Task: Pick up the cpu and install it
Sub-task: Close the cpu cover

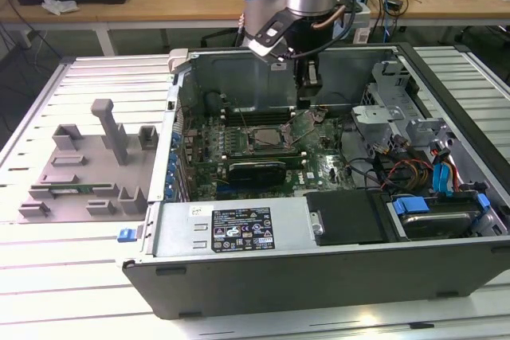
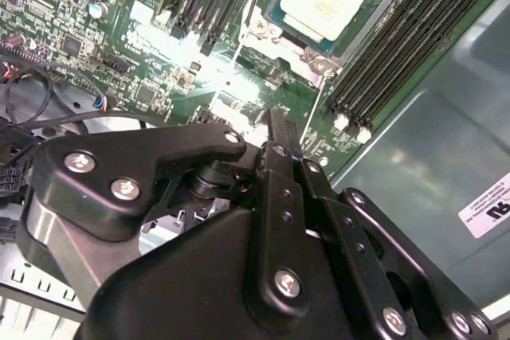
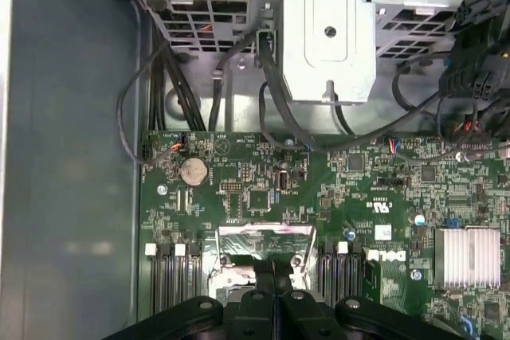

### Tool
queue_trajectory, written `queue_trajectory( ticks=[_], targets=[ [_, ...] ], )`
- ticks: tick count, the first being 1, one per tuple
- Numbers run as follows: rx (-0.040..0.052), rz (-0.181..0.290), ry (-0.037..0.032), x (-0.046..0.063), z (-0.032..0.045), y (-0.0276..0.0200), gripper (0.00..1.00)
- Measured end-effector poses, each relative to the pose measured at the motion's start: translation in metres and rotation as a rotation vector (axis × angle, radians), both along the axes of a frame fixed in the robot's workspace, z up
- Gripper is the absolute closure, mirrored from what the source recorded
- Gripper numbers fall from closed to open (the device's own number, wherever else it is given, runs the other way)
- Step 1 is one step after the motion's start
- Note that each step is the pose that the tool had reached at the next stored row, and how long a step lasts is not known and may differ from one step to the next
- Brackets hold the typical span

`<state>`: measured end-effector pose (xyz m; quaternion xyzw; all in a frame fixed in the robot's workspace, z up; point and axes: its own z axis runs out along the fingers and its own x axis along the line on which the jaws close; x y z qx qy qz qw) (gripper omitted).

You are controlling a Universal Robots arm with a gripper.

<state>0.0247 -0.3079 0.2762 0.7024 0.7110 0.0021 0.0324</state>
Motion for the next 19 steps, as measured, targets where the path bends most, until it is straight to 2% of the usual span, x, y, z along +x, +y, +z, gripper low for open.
queue_trajectory(
  ticks=[9,15,19],
  targets=[
    [-0.0002,0.0,0.0062,0.022,-0.0017,0.0,0.89],
    [0.0,0.0,0.0075,0.026,-0.0024,0.0,0.89],
    [-0.0001,0.0,0.0155,0.034,-0.0065,0.0,0.89]
  ],
)
